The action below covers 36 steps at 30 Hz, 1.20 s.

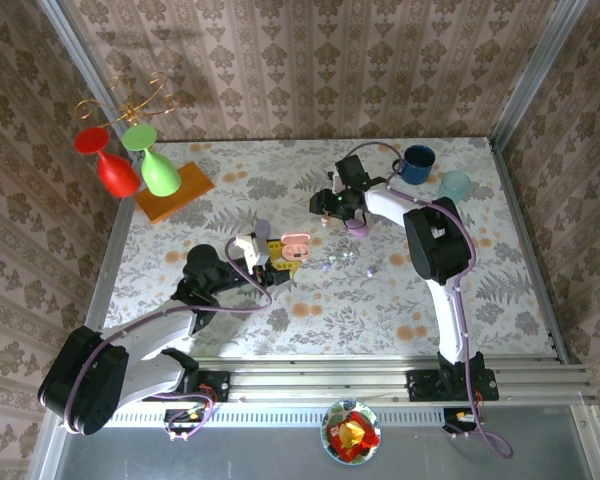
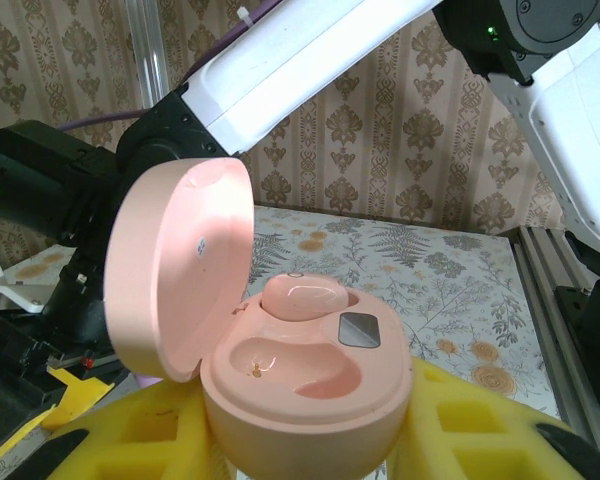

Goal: Insert wireless bluetooth earbuds into charging case

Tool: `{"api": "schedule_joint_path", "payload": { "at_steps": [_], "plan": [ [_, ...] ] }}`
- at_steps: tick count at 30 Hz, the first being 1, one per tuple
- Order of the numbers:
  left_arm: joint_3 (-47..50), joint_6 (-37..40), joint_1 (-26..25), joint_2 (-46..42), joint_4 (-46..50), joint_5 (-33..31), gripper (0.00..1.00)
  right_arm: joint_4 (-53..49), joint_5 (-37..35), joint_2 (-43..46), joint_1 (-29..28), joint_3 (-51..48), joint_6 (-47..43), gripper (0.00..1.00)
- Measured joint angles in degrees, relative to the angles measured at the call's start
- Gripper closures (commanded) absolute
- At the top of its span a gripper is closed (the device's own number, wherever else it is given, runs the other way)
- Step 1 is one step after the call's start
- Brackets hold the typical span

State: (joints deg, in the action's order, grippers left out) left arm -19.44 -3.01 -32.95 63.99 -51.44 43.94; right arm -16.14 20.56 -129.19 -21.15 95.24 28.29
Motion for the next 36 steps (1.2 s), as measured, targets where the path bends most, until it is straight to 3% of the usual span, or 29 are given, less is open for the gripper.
{"api": "schedule_joint_path", "payload": {
  "at_steps": [5,25,36],
  "plan": [
    [0.20,0.00,0.00,-0.07,-0.02,-0.04,0.66,-3.04,0.11,-0.35,0.00,1.07,-1.36,0.44],
    [0.96,0.00,0.00,-1.49,0.50,-0.22,0.65,-8.37,1.81,-0.44,0.00,1.36,-4.17,0.71],
    [1.09,0.02,0.00,-1.49,0.50,-0.24,0.65,-8.94,1.90,-0.74,0.15,1.81,-4.04,0.81]
  ]
}}
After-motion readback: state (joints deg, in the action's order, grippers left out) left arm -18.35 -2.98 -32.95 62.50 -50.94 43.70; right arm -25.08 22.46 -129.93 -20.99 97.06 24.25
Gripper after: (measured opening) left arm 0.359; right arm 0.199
